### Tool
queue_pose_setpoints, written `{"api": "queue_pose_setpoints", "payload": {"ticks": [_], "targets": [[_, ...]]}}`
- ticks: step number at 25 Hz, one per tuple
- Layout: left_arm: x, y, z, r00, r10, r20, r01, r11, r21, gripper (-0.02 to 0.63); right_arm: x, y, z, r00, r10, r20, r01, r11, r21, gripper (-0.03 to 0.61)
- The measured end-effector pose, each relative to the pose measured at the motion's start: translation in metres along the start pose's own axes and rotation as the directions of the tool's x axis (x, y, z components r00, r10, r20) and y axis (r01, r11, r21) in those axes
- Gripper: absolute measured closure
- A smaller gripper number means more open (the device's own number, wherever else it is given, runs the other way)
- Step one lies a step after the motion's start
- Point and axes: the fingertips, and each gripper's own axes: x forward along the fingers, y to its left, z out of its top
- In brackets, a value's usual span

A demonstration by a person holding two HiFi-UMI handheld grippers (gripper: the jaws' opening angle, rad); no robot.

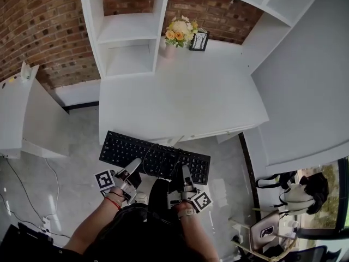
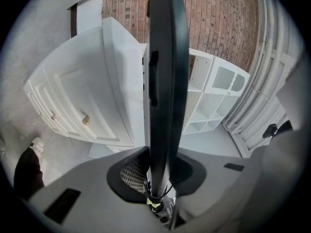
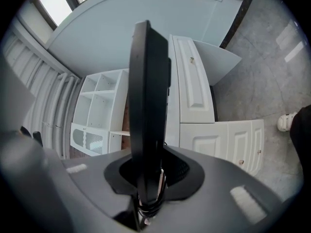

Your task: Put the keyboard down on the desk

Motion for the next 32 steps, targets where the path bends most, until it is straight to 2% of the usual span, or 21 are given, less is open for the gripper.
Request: {"api": "queue_pose_setpoints", "payload": {"ticks": [13, 27, 32], "targets": [[0.055, 0.009, 0.028, 0.995, 0.051, 0.082, -0.050, 0.999, -0.019, 0.555, 0.071, -0.012, 0.035, 0.993, -0.055, -0.102, 0.056, 0.998, 0.008, 0.505], [0.083, 0.022, 0.061, 0.984, 0.110, 0.144, -0.100, 0.992, -0.076, 0.555, 0.128, -0.022, 0.042, 0.980, -0.107, -0.169, 0.111, 0.994, 0.010, 0.505], [0.091, 0.025, 0.068, 0.978, 0.146, 0.148, -0.133, 0.987, -0.091, 0.554, 0.141, -0.027, 0.044, 0.978, -0.128, -0.164, 0.137, 0.990, 0.044, 0.506]]}}
